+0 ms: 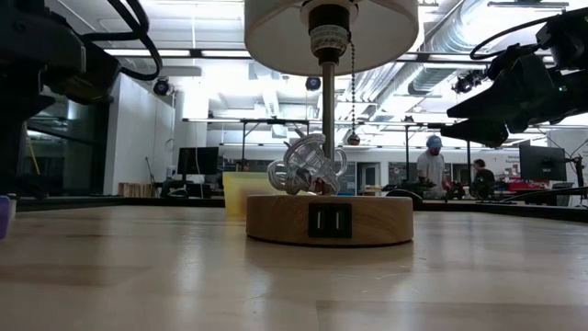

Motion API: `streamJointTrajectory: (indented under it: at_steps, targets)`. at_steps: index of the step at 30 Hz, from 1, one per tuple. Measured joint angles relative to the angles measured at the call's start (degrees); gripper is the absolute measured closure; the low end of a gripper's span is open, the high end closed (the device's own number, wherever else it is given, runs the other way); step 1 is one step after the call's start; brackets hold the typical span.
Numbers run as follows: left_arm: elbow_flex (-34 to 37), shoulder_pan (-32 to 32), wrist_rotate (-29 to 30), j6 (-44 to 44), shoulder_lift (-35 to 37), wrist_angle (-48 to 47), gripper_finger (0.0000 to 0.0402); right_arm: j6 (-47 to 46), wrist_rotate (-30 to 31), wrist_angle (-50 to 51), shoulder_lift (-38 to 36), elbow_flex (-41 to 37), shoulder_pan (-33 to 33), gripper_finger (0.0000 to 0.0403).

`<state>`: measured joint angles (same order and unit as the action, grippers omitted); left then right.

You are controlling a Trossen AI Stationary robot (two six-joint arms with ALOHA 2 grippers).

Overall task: Pick & Place Office items
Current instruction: Put the purple charger adapter into the yellow bin

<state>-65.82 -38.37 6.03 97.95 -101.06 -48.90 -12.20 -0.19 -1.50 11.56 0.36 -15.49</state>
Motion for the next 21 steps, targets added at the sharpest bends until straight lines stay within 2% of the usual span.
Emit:
streamJointTrajectory:
  at_steps: [6, 21]
  targets:
    - [0.0, 0.0, -0.2, 0.0, 0.1, -0.1, 0.0282, 0.0, 0.0, 0.0, 0.0, 0.0, 0.0, 0.0078]
    - [0.0, 0.0, 0.0, -0.6, 0.1, -0.1, 0.0281, 0.0, 0.0, 0.0, 0.0, 0.0, 0.0, 0.0078]
